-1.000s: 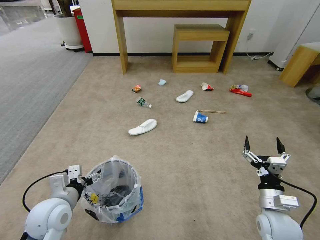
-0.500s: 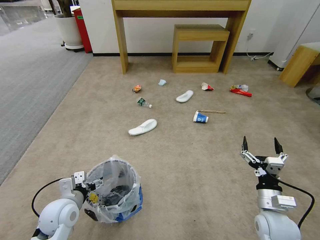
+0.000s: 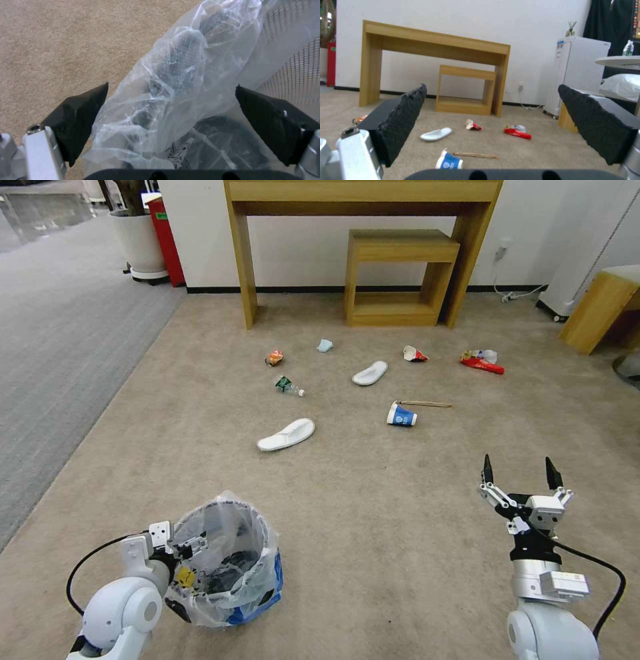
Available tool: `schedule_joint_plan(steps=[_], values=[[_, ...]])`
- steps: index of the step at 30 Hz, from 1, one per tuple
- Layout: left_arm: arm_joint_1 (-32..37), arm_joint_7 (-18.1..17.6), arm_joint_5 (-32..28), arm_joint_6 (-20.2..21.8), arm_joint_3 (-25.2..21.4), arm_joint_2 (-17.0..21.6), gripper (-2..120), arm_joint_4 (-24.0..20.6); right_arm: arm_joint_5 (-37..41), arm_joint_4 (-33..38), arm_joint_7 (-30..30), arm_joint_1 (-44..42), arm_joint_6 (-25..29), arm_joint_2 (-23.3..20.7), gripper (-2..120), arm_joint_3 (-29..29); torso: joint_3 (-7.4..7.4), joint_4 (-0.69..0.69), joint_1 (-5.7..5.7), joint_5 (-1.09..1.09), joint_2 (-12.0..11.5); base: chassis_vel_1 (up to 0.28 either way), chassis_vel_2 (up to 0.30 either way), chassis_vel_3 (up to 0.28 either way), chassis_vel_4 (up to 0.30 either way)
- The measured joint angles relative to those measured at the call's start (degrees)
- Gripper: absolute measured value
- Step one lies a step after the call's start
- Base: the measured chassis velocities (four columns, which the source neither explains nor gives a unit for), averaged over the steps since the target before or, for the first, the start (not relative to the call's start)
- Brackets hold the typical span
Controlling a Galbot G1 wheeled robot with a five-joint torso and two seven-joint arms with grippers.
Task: Pick up the trash bin and place the garbage on the floor into it.
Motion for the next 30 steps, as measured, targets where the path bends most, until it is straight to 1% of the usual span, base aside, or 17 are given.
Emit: schedule_joint_plan(steps=[6, 10, 11, 12, 15, 18, 20, 21, 24, 26, 27, 28, 30], values=[[0.4, -0.4, -0.1, 0.2, 0.3, 0.0, 100, -0.9, -0.1, 0.0, 0.0, 0.0, 0.0, 0.0, 100, -0.1, 0.01, 0.0, 0.0, -0.02, 0.0, 0.0, 0.0, 0.0, 0.0], [1.0, -1.4, -0.9, 0.5, 0.7, 0.0, 100, -2.0, -0.2, 0.0, 0.0, 0.0, 0.0, 0.0, 100, -0.1, 0.02, -0.01, 0.0, -0.06, 0.0, 0.0, 0.0, 0.0, 0.0], [1.3, -2.4, -1.7, 0.6, 0.9, 0.0, 100, -2.8, -0.3, 0.0, 0.0, 0.0, 0.0, 0.0, 100, -0.1, 0.03, -0.01, 0.0, -0.07, 0.0, 0.0, 0.0, 0.0, 0.0], [1.3, -2.4, -1.7, 0.6, 0.9, 0.0, 100, -2.8, -0.3, 0.0, 0.0, 0.0, 0.0, 0.0, 100, -0.1, 0.03, -0.01, 0.0, -0.07, 0.0, 0.0, 0.0, 0.0, 0.0], [1.6, -4.8, -3.6, 0.8, 1.2, 0.0, 99, -3.8, -0.5, -0.2, 0.0, 0.3, 0.0, 0.1, 100, -0.4, 0.02, -0.01, 0.0, -0.04, 0.0, 0.0, 0.0, 0.0, 0.0], [1.8, -5.2, -4.1, 0.7, 1.2, 0.0, 98, -4.0, -0.6, -0.3, 0.1, 0.4, 0.0, 0.1, 100, -0.4, 0.02, -0.01, 0.0, -0.03, 0.0, 0.0, 0.0, 0.0, 0.0], [2.1, -5.4, -4.6, 0.7, 1.2, 0.1, 89, -4.4, -0.7, -0.3, 0.1, 0.5, 0.0, 0.1, 100, -0.4, 0.01, 0.0, 0.0, -0.03, 0.0, 0.0, 0.0, 0.0, 0.0], [2.1, -5.4, -4.6, 0.7, 1.2, 0.1, 89, -4.4, -0.7, -0.3, 0.1, 0.5, 0.0, 0.1, 100, -0.4, 0.01, 0.0, 0.0, -0.03, 0.0, 0.0, 0.0, 0.0, 0.0], [2.3, -5.4, -4.7, 0.6, 1.3, 0.2, 75, -5.0, -0.8, -0.5, 0.1, 0.4, 0.0, 0.1, 100, -0.4, 0.01, 0.0, 0.0, -0.01, 0.0, 0.0, 0.0, 0.0, 0.0], [2.3, -5.5, -4.7, 0.6, 1.3, 0.2, 73, -5.1, -0.8, -0.5, 0.1, 0.4, 0.0, 0.1, 100, -0.4, 0.01, 0.0, 0.0, -0.01, 0.0, 0.0, 0.0, 0.0, 0.0], [2.4, -5.5, -4.7, 0.6, 1.3, 0.2, 65, -5.3, -0.8, -0.5, 0.1, 0.4, 0.1, 0.1, 100, -0.4, 0.01, 0.0, 0.0, -0.01, 0.0, 0.0, 0.0, 0.0, 0.0], [2.4, -5.6, -4.7, 0.6, 1.3, 0.2, 60, -5.4, -0.8, -0.5, 0.1, 0.4, 0.1, 0.1, 100, -0.4, 0.01, 0.0, 0.0, -0.01, 0.0, 0.0, 0.0, 0.0, 0.0], [2.4, -5.7, -4.7, 0.5, 1.3, 0.2, 58, -5.4, -0.8, -0.5, 0.1, 0.3, 0.2, 0.1, 100, -0.4, 0.01, 0.0, 0.0, -0.01, 0.0, 0.0, 0.0, 0.0, 0.0]])
